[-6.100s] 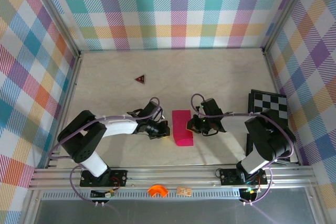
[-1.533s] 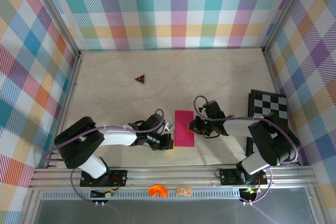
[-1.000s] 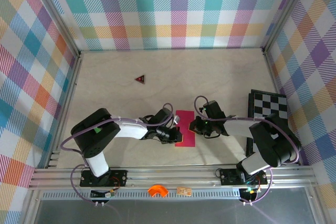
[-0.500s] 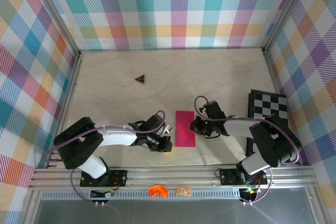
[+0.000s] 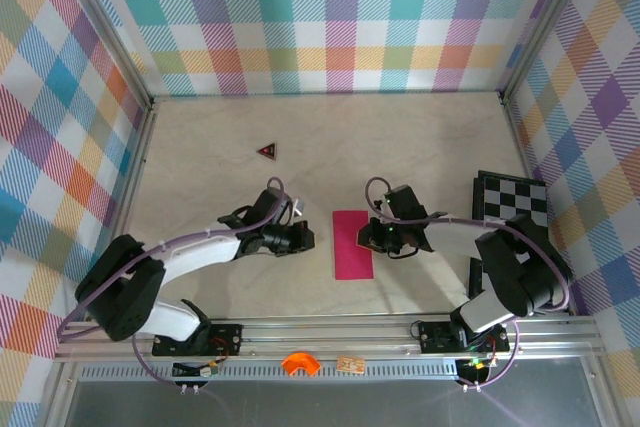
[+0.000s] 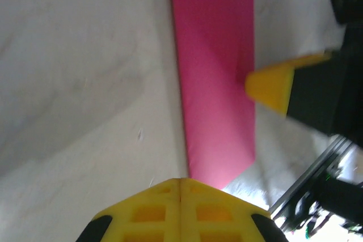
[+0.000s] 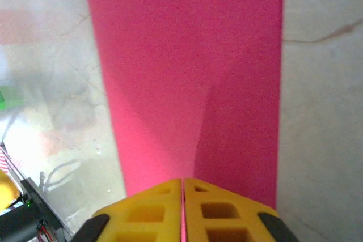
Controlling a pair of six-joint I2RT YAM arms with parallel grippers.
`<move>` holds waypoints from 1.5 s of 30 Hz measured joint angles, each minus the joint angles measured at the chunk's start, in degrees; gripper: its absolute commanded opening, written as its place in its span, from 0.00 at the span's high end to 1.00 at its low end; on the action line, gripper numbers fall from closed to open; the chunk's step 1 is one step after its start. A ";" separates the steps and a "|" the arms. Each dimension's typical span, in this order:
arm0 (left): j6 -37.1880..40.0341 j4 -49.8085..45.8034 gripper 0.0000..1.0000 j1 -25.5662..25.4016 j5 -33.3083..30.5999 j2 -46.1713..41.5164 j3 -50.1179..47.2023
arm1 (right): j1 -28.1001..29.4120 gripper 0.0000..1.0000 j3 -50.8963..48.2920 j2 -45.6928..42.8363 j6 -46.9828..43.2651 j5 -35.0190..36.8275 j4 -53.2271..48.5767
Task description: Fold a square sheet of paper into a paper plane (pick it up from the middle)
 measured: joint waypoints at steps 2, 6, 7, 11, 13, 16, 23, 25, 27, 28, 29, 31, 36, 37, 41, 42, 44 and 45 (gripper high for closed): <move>-0.63 1.38 1.00 0.98 1.22 4.09 3.65 | 0.09 0.80 0.02 -4.52 0.26 1.90 -2.99; -0.59 2.78 0.98 1.42 3.67 12.81 12.83 | -0.31 0.76 -0.39 -14.14 3.63 6.05 -9.11; -0.28 3.10 0.97 1.42 4.15 14.91 15.02 | -0.48 0.76 -1.05 -15.89 4.74 6.47 -10.01; 0.31 3.39 0.97 1.70 5.44 21.79 21.38 | -0.98 0.73 -6.47 -21.09 9.40 6.45 -11.61; 0.33 3.37 0.98 1.73 5.66 24.70 23.43 | -0.98 0.72 -9.88 -23.23 11.69 6.03 -12.24; 0.72 2.51 0.99 1.75 6.03 28.20 25.88 | -0.98 0.71 -13.25 -26.27 14.47 5.57 -13.11; 1.38 1.57 1.00 1.81 6.21 31.98 27.69 | -0.98 0.58 -13.79 -30.16 17.70 2.27 -13.33; 1.36 1.62 1.00 1.81 6.23 32.39 27.71 | -0.98 0.56 -13.79 -29.99 17.77 0.68 -13.07; 1.36 1.60 1.00 1.81 6.21 32.76 27.71 | -0.98 0.56 -13.79 -29.20 17.75 -1.42 -12.48; 1.36 1.60 1.00 1.90 6.21 32.89 27.71 | -0.98 0.55 -13.79 -28.48 17.73 -2.49 -12.11; 1.36 1.60 1.00 1.92 6.21 33.07 27.71 | -0.98 0.55 -13.79 -27.52 17.70 -3.54 -11.76; 1.38 1.57 1.00 2.08 6.21 33.27 27.69 | -0.98 0.54 -13.79 -25.53 17.70 -5.25 -11.10; 1.29 2.99 1.00 2.58 6.69 33.33 26.38 | -0.96 0.51 -13.70 -20.65 17.51 -8.48 -9.64; 1.11 4.13 1.00 2.71 7.34 33.35 25.53 | -0.96 0.50 -13.62 -19.71 17.49 -9.03 -9.51; 0.39 7.74 1.00 3.06 9.07 33.33 23.65 | -0.96 0.48 -13.11 -17.18 17.44 -10.49 -8.83; 0.33 8.20 1.00 3.10 9.25 33.33 23.39 | -0.96 0.48 -12.94 -16.72 17.44 -10.56 -8.70; 0.04 8.98 1.00 3.26 9.75 33.33 23.06 | -0.96 0.48 -12.57 -15.87 17.44 -10.56 -8.22; 0.00 9.18 1.00 3.28 9.92 33.33 22.99 | -0.96 0.48 -12.44 -15.50 17.44 -10.60 -7.87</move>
